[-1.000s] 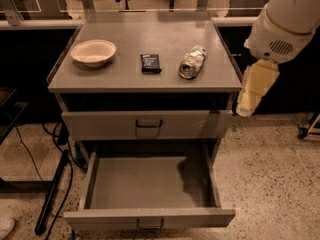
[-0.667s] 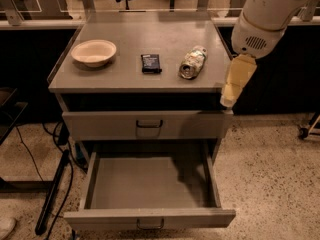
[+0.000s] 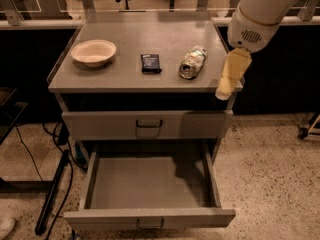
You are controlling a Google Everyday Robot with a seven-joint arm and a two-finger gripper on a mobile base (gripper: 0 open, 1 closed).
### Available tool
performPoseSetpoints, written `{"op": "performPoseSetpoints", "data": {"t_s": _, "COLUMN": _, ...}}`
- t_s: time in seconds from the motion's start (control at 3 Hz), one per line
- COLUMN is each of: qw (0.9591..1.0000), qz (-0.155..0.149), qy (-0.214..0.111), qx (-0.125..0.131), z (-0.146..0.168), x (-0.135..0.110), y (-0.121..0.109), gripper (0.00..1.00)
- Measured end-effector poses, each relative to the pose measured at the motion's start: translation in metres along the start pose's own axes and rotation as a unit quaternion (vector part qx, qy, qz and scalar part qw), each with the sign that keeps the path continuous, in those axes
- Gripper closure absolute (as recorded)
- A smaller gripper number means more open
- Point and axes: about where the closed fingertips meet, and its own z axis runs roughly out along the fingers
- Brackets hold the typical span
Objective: Place 7up can into middle drawer
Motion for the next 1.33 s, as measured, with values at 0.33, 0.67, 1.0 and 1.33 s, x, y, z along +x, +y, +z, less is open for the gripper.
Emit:
{"op": "performPoseSetpoints", "data": {"t_s": 0.33, "qw": 0.9997, "qz": -0.013, "qy": -0.019, "qx": -0.003, "z": 0.006, "x": -0.027, "y": -0.018, "gripper": 0.00}}
{"op": "performPoseSetpoints", "data": {"t_s": 0.67, "qw": 0.9994, "qz": -0.020, "qy": -0.025, "qx": -0.012, "z": 0.018, "x": -0.049, "y": -0.033, "gripper": 0.00}}
{"op": "performPoseSetpoints", "data": {"t_s": 1.0, "qw": 0.9989, "qz": -0.026, "qy": -0.031, "qx": -0.024, "z": 0.029, "x": -0.065, "y": -0.042, "gripper": 0.00}}
{"op": "performPoseSetpoints", "data": {"t_s": 1.33, "qw": 0.9978, "qz": -0.039, "qy": -0.041, "qx": -0.034, "z": 0.044, "x": -0.090, "y": -0.058, "gripper": 0.00}}
